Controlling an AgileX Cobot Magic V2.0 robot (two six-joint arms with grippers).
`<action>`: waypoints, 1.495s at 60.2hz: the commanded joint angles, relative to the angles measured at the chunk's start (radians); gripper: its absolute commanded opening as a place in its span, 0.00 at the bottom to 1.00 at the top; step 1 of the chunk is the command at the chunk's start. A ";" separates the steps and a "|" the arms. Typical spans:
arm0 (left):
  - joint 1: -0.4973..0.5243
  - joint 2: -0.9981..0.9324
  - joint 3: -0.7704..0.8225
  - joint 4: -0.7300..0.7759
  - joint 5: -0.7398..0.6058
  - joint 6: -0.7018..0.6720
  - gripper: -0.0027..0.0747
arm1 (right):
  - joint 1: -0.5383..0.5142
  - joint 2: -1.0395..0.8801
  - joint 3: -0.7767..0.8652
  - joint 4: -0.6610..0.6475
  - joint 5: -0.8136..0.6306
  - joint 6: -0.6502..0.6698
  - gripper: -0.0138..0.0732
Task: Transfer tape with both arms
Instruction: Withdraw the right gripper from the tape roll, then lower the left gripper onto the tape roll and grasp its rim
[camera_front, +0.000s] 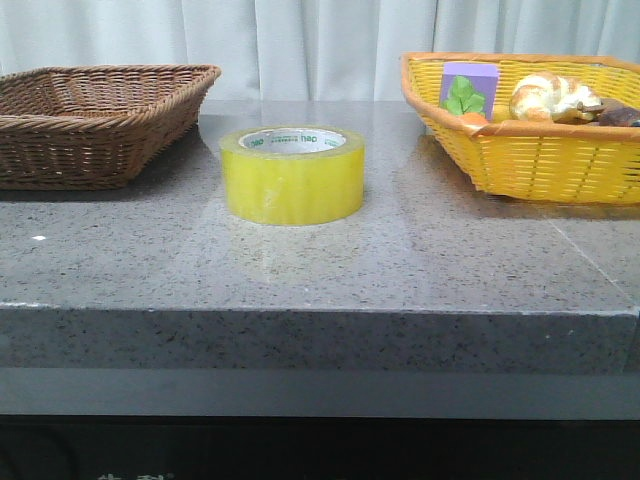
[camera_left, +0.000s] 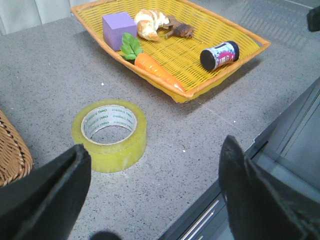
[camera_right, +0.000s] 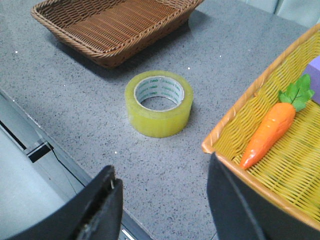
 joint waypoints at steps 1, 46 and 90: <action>-0.008 0.018 -0.034 0.017 -0.079 0.001 0.72 | -0.006 -0.004 -0.023 0.007 -0.087 -0.006 0.63; 0.206 0.578 -0.629 -0.218 0.390 0.354 0.72 | -0.006 -0.003 -0.023 0.007 -0.087 -0.006 0.63; 0.149 1.017 -0.835 -0.171 0.427 0.447 0.72 | -0.006 -0.003 -0.023 0.007 -0.087 -0.006 0.63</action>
